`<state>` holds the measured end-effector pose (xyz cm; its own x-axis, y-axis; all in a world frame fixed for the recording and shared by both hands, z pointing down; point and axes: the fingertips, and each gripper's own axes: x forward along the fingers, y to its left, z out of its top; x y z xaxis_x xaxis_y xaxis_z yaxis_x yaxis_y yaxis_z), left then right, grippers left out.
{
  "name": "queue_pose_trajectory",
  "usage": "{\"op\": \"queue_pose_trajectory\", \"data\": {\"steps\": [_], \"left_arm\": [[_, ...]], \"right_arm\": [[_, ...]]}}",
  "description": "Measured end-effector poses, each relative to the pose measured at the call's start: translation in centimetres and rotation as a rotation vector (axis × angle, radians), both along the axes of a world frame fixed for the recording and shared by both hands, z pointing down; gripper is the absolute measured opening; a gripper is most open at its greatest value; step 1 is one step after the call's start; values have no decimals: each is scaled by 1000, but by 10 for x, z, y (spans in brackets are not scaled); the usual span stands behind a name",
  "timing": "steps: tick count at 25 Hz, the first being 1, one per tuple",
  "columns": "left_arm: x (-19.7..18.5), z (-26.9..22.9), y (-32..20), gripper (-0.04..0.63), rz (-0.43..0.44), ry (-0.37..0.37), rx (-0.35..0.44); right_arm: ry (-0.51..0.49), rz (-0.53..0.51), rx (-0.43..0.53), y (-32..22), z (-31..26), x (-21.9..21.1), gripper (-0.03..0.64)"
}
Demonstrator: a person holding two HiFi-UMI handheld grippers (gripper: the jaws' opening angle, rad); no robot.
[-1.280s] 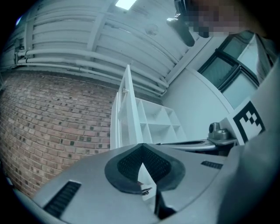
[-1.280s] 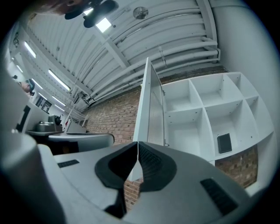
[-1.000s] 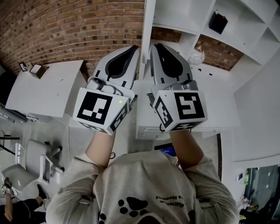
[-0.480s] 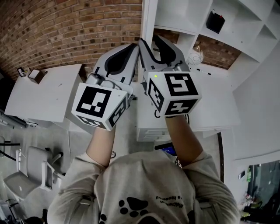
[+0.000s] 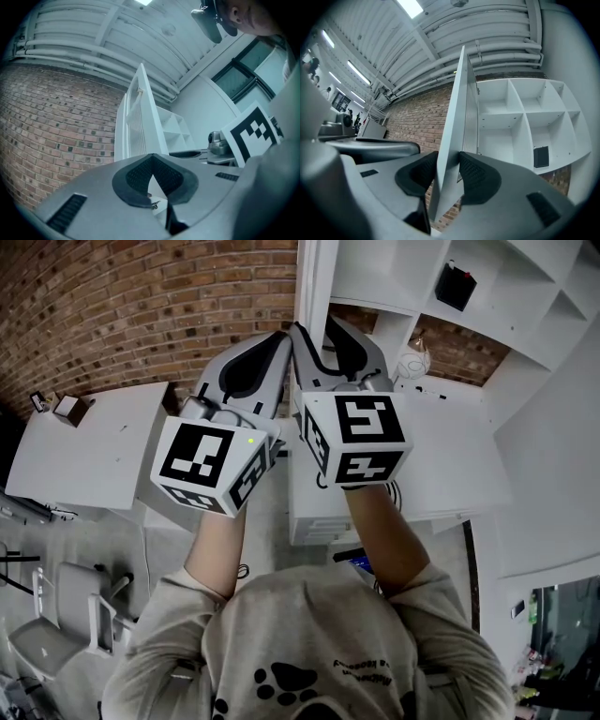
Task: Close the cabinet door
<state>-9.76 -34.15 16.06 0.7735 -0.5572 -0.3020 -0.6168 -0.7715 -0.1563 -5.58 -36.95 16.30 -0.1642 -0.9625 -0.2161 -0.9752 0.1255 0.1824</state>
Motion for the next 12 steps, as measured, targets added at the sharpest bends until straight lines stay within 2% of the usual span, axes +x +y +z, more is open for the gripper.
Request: {"op": "queue_pose_trajectory", "data": {"steps": [12], "left_arm": [[29, 6, 2, 8, 74, -17, -10]], "right_arm": [[-51, 34, -4, 11, 0, 33, 122]]}}
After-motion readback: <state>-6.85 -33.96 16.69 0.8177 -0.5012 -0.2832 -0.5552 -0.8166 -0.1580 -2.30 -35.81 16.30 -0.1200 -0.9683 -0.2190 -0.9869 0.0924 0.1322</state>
